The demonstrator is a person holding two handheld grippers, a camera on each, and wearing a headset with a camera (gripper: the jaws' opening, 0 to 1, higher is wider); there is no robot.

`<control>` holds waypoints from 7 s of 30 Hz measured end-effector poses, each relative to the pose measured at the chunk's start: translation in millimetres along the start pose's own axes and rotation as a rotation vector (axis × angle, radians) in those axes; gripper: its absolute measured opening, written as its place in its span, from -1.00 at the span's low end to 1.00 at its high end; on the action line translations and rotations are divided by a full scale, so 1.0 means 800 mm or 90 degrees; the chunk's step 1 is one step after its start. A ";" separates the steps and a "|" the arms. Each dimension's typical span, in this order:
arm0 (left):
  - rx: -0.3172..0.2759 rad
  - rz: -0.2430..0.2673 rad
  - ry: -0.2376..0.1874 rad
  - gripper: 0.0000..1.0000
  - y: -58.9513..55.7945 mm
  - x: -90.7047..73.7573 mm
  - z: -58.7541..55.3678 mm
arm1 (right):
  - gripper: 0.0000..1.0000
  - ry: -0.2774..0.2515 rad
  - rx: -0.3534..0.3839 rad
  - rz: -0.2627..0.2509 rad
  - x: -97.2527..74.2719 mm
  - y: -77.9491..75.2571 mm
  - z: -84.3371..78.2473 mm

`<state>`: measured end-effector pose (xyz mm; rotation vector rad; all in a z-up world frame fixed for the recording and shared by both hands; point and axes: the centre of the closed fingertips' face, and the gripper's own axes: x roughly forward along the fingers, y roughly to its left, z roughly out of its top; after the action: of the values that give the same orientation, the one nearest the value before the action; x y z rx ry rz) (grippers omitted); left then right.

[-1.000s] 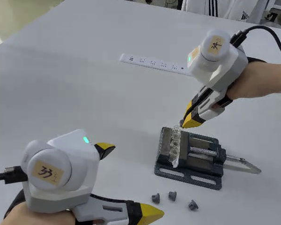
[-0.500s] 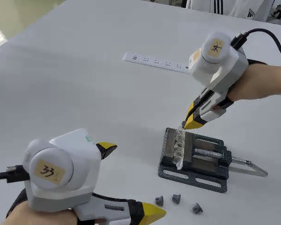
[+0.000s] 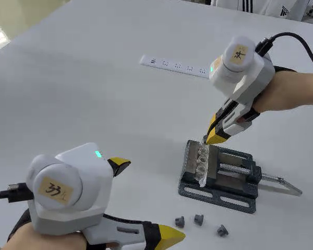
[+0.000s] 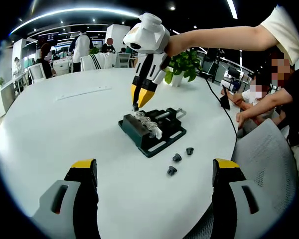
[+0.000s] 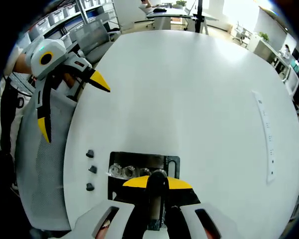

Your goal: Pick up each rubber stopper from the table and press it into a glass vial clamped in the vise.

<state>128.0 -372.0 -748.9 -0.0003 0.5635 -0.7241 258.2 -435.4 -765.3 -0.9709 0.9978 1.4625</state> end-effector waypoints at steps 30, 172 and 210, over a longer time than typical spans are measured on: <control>-0.002 -0.003 -0.001 0.92 -0.002 0.003 -0.002 | -0.88 -0.003 0.007 0.003 0.003 -0.003 0.004; -0.013 -0.009 -0.019 0.89 0.000 0.011 0.006 | -1.00 0.091 -0.031 -0.001 0.003 -0.007 -0.002; -0.017 -0.005 -0.025 0.89 0.005 0.012 0.009 | -1.00 0.096 -0.004 0.010 0.009 0.007 0.013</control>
<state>139.8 -376.3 -748.4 -0.0409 0.5361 -0.7234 251.2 -423.6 -768.1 -1.0932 1.1127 1.4217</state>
